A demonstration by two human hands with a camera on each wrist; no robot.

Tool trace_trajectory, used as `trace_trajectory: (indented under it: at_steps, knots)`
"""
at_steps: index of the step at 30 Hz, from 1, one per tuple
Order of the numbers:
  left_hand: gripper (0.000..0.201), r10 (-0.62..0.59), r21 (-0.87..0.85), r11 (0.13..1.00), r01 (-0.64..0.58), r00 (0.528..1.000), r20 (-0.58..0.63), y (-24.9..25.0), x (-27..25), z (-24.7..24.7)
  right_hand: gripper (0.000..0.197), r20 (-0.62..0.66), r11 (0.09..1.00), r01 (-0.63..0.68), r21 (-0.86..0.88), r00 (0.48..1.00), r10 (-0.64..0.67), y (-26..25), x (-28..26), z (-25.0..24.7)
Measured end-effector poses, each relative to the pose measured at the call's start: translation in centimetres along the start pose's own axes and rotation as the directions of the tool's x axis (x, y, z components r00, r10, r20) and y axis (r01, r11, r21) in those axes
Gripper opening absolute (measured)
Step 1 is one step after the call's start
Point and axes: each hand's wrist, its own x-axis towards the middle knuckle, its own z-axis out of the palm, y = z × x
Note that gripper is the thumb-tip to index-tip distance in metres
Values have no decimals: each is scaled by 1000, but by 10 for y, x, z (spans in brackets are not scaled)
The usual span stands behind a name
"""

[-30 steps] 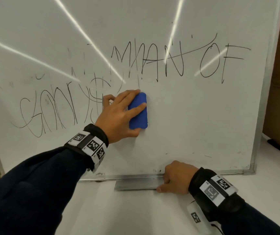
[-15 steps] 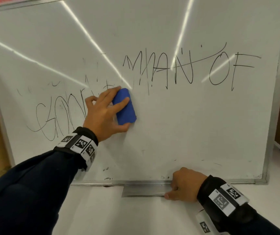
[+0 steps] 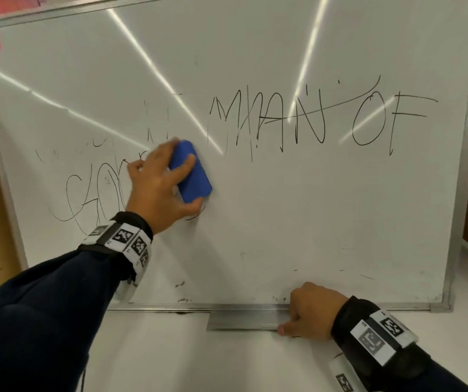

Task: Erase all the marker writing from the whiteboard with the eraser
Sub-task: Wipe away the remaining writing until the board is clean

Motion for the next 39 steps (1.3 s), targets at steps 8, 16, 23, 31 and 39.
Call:
trace_trajectory:
  at_steps: [8, 16, 23, 31, 39]
  knots:
    - [80, -158, -39, 987, 155, 985, -63, -20, -25, 4, 50, 9, 1000, 4, -8, 1000, -4, -2, -3, -3]
    - [78, 219, 104, 968, -229, 971, 92, -20, -22, 4, 49, 2, 1000, 5, 20, 1000, -5, -2, 1, -2]
    - [78, 38, 36, 999, -40, 998, 44, -15, -35, 12, 48, 8, 1000, 12, 5, 1000, -12, -3, 3, -1]
    - [79, -208, -51, 977, 205, 977, -56, -31, -49, 11, 45, -19, 997, -14, -79, 1000, 13, -12, 5, 0]
    - [83, -331, -67, 942, 328, 943, -41, -53, -54, 5, 40, -31, 994, 43, -96, 998, -46, -22, 19, 7]
